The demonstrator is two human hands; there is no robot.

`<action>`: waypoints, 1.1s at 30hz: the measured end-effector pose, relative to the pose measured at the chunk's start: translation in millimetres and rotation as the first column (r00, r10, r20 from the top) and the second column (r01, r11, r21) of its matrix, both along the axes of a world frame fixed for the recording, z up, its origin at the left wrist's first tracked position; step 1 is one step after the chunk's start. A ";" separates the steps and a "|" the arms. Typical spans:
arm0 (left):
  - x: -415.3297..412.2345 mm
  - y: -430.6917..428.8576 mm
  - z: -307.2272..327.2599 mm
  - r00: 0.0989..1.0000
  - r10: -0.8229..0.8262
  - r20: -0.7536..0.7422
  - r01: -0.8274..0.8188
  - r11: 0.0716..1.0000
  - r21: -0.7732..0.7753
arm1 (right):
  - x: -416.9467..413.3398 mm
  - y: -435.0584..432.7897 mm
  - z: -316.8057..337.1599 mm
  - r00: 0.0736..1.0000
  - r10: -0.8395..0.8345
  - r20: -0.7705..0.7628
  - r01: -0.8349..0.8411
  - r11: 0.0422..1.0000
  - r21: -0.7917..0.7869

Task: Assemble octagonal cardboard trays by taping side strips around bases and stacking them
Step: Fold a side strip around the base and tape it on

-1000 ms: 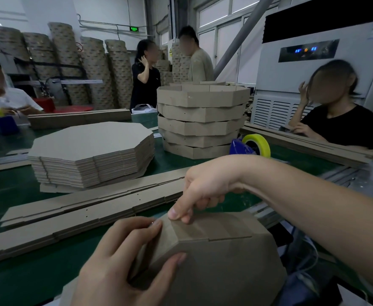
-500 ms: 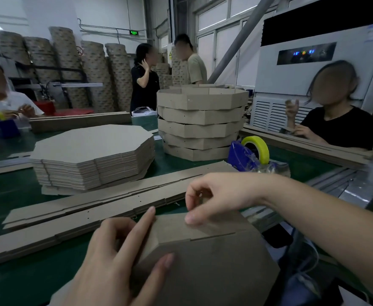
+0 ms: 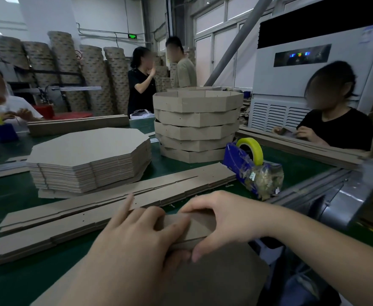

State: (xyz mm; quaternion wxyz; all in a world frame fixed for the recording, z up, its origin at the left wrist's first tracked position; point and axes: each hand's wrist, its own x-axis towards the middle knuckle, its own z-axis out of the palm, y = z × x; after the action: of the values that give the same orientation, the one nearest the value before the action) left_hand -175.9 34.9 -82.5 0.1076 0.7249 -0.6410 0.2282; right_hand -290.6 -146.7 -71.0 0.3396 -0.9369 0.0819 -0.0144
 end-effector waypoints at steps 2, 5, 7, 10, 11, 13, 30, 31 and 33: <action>-4.2 0.8 5.4 0.997 -0.019 -0.080 0.021 0.999 0.029 | -7.2 -4.6 0.2 1.000 -0.007 0.018 0.006 1.000 0.029; -6.4 8.3 8.9 0.992 -0.045 -0.114 0.047 0.999 0.022 | -24.2 -15.2 -3.3 1.000 0.019 -0.003 -0.018 0.993 0.115; -6.4 13.4 8.0 0.992 -0.052 -0.117 0.052 0.999 -0.007 | -34.7 -20.3 -9.5 1.000 0.020 -0.016 -0.017 0.983 0.184; -2.6 24.0 3.4 0.988 -0.068 -0.142 0.055 0.994 -0.096 | -45.7 -27.1 -18.5 1.000 -0.013 0.004 0.012 0.973 0.230; -1.3 27.9 2.4 0.983 -0.067 -0.172 0.045 0.991 -0.127 | -48.2 -29.0 -19.9 1.000 -0.018 0.005 0.016 0.982 0.188; 1.2 34.8 0.9 0.964 -0.061 -0.258 0.010 0.981 -0.196 | -51.1 -30.4 -19.7 1.000 -0.029 0.010 0.028 0.995 0.100; -8.6 20.1 -9.9 0.873 -0.173 -0.457 0.084 0.975 -0.208 | -25.7 -0.8 -1.2 1.000 0.007 0.021 -0.006 0.999 -0.044; -6.6 22.3 -11.7 0.867 -0.174 -0.467 0.075 0.972 -0.223 | -27.1 -3.8 0.7 1.000 -0.002 0.020 0.004 0.998 -0.059; -3.0 25.2 -15.2 0.861 -0.172 -0.479 0.062 0.969 -0.237 | -27.9 -7.2 0.4 1.000 -0.008 0.030 0.012 0.992 -0.129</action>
State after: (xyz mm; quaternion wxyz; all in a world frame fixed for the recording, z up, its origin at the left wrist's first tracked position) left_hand -178.8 60.0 -97.8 0.3595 0.7028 -0.6065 0.0950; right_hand -318.5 -153.9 -70.5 0.2793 -0.9562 0.0807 -0.0353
